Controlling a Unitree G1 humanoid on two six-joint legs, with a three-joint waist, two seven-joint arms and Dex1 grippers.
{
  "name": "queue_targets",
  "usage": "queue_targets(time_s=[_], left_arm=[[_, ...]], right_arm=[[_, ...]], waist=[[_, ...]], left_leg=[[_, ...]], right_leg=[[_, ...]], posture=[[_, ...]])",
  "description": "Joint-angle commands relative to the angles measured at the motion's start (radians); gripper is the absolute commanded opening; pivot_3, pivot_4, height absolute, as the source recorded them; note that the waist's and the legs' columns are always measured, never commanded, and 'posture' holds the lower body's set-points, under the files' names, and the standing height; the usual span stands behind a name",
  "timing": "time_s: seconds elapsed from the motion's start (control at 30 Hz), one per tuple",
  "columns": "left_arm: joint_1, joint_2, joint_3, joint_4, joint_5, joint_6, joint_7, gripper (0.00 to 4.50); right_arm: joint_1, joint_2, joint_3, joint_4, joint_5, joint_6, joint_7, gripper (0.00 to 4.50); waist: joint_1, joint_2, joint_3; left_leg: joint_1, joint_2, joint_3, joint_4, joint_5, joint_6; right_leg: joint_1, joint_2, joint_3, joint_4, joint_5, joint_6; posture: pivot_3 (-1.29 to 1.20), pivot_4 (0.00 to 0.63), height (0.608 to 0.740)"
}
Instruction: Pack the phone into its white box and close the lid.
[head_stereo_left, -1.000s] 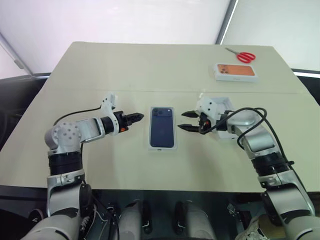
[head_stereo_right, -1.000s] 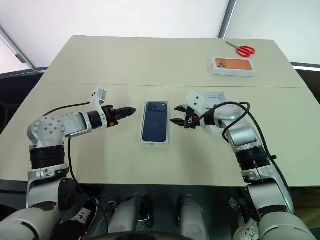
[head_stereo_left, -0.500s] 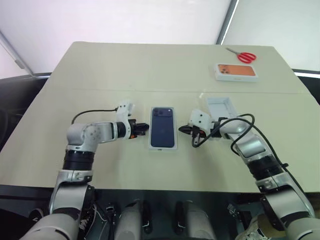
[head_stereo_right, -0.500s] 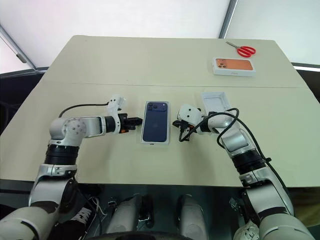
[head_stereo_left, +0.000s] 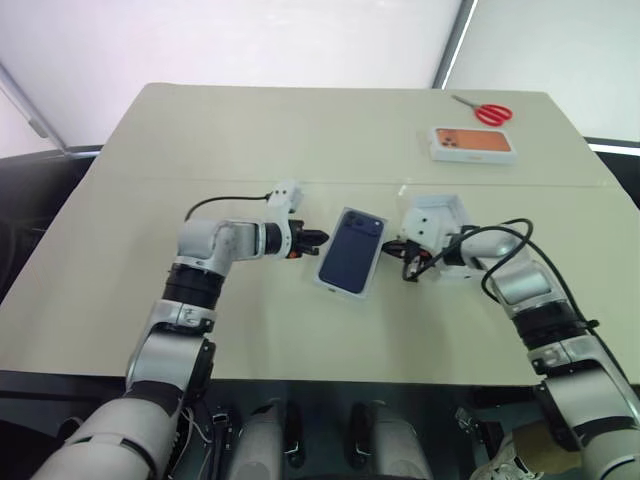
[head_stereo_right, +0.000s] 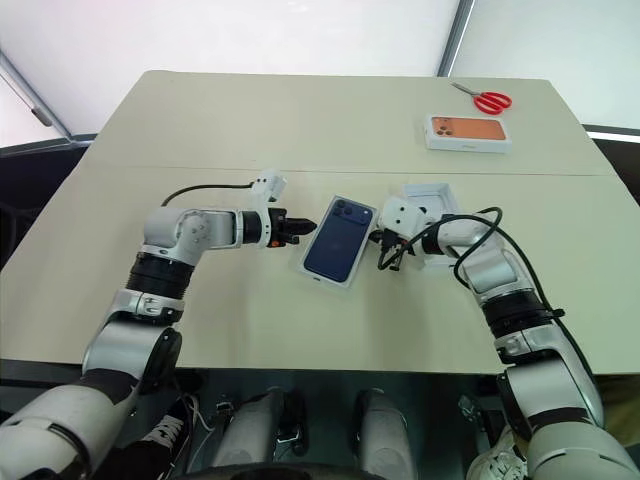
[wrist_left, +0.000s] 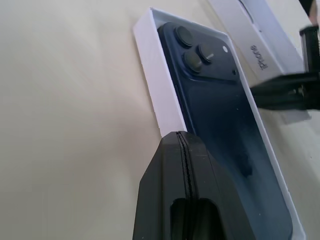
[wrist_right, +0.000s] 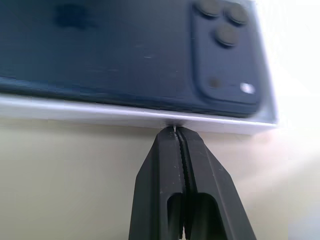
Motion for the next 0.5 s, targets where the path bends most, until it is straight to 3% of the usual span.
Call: queue_targets(time_s=[0.03,0.5], left_arm=[[-0.046,-0.058,-0.030,0.053,0.024,-0.045,-0.047,0.00],[-0.187,-0.204,-0.009,0.346,0.150,-0.214,-0.116,0.00]], right_arm=[[-0.029,-0.014,-0.033,0.016,0.001,-0.049,-0.004,0.05],[-0.074,-0.003,-0.040,0.131,-0.049,-0.116,-0.032,0.05]], waist=[[0.001,0.000,0.000],[0.002,0.000,0.000]], left_leg=[[0.000,0.000,0.000,0.000,0.000,0.000],[0.000,0.000,0.000,0.001,0.000,0.000]], right_leg=[[0.000,0.000,0.000,0.000,0.000,0.000],[0.001,-0.001,0.000,0.000,0.000,0.000]], posture=[[0.00,0.150,0.738],[0.00,0.150,0.738]])
